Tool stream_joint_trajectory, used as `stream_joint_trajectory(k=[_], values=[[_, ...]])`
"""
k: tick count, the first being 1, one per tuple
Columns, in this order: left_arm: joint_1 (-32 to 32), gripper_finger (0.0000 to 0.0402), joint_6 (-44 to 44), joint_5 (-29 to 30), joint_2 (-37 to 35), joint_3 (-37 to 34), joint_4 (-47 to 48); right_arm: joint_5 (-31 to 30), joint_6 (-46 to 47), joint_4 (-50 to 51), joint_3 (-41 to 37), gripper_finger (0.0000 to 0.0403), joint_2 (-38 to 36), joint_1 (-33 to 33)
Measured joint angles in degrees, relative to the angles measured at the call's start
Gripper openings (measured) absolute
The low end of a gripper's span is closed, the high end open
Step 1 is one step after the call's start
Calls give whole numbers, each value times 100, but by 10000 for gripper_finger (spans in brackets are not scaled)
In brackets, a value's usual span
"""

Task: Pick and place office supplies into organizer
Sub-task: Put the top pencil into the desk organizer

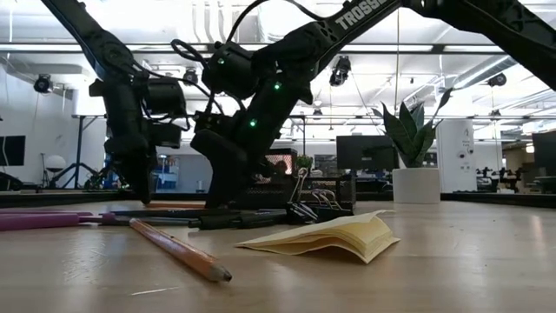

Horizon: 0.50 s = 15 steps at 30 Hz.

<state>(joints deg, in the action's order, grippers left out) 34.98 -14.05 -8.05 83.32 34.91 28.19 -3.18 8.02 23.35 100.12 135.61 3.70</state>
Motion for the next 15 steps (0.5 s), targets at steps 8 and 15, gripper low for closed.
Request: stream_joint_trajectory(k=[8,15], values=[[-4,0,401,64,-976,219,2,-10,-279,52,-13,25,-125,-70],[-17,0,946,71,-2078,300,81,-108,-257,529,129,11,-173,-189]])
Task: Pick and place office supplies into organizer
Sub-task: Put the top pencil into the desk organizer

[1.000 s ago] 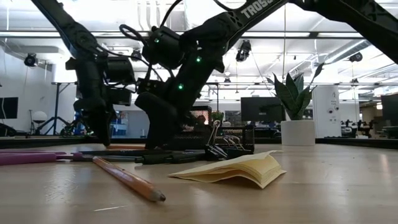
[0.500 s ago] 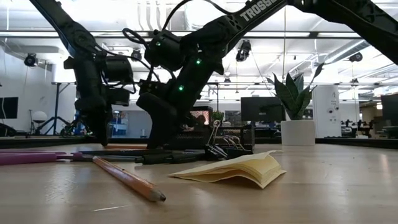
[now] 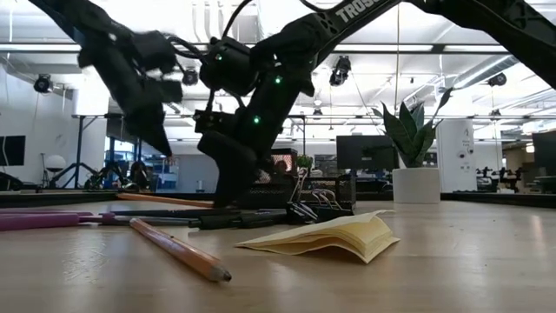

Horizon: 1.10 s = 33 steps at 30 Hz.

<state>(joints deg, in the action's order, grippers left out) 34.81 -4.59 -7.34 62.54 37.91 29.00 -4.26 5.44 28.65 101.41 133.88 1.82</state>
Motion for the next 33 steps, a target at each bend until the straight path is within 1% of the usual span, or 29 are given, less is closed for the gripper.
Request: stream_joint_trajectory(k=[2,4,9,11,13,16,17,20,23,25,27,28,30,33], values=[[2,0,152,15,-338,0,19,-163,0,150,56,10,-7,-68],[2,0,512,36,-681,12,26,-327,-85,368,134,10,-37,-156],[-3,0,1318,34,-1585,49,33,-1043,-617,817,426,10,-330,-474],[-4,0,1655,34,-1942,50,32,-1510,-888,1111,568,9,-487,-617],[-4,0,2069,32,-2294,50,15,-2102,-1144,1500,679,9,-636,-771],[-4,0,2627,34,-2783,33,-104,-3013,-1354,1985,826,9,-851,-947],[-4,0,2775,33,-2918,22,-164,-3210,-1405,2222,900,10,-942,-979],[-11,0,3247,32,-3195,-7,-422,-3792,-1533,3263,1199,21,-1094,-1014],[-9,0,3635,14,-3382,-65,-719,-4518,-1581,4551,1535,34,-1106,-1024],[-9,0,3821,11,-3525,-85,-796,-4687,-1646,5269,1724,38,-1125,-1008],[-10,0,3879,4,-3631,-87,-799,-4697,-1666,5837,1906,35,-1163,-936],[-9,0,3881,-3,-3674,-89,-795,-4739,-1693,6069,1988,30,-1176,-882],[-9,0,3887,-64,-3753,-92,-784,-5110,-1867,6139,2052,18,-1195,-780],[-9,0,3902,-288,-3832,-94,-779,-5554,-2609,6112,2055,14,-1259,-680]])
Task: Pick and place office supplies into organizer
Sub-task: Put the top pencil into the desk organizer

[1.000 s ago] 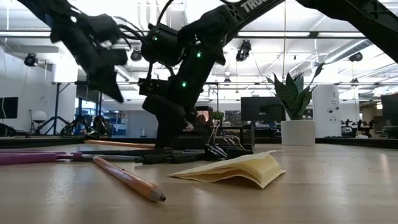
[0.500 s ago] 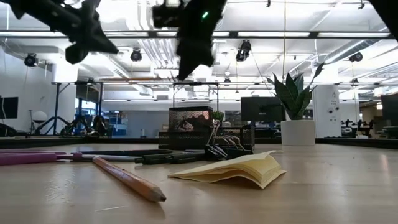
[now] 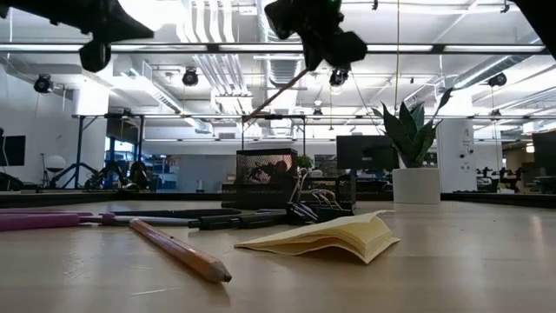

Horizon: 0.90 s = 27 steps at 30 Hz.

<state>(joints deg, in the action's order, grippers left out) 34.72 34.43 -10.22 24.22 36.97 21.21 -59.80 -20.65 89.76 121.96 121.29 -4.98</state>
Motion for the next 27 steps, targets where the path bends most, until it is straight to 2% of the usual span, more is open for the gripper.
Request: stream_joint_trajectory(k=[3,8,27], values=[[-1,0,127,-146,-90,0,18,-10,-362,26,40,14,-24,130],[-1,0,141,-316,-214,-20,38,162,-466,26,-140,14,-15,336],[4,0,71,-304,-201,-90,37,761,-638,28,-740,13,-6,287]])
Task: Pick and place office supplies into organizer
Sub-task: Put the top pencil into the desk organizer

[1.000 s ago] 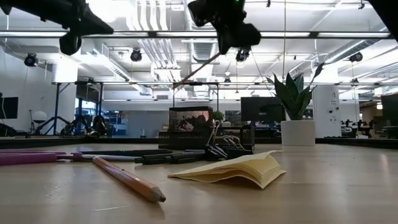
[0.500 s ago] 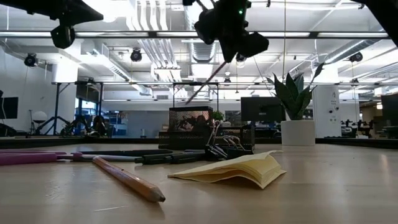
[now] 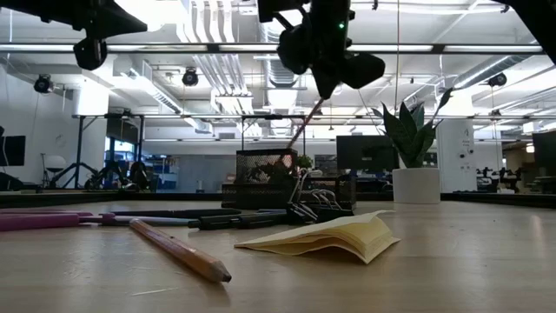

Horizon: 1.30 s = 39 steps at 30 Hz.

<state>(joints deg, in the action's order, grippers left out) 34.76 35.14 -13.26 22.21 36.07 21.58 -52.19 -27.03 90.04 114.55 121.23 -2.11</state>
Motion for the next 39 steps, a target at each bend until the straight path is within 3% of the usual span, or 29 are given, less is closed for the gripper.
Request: stream_joint_trajectory(k=[14,23,26,39], values=[[-4,0,-153,2,64,-10,46,-675,516,-4,51,13,0,-31],[-4,0,-153,3,62,-10,46,-569,142,-4,235,13,0,-503],[-4,0,-156,2,63,-10,46,-238,200,-3,235,13,-2,-597],[-4,0,-153,3,62,-10,46,-87,359,-7,116,13,35,-367]])
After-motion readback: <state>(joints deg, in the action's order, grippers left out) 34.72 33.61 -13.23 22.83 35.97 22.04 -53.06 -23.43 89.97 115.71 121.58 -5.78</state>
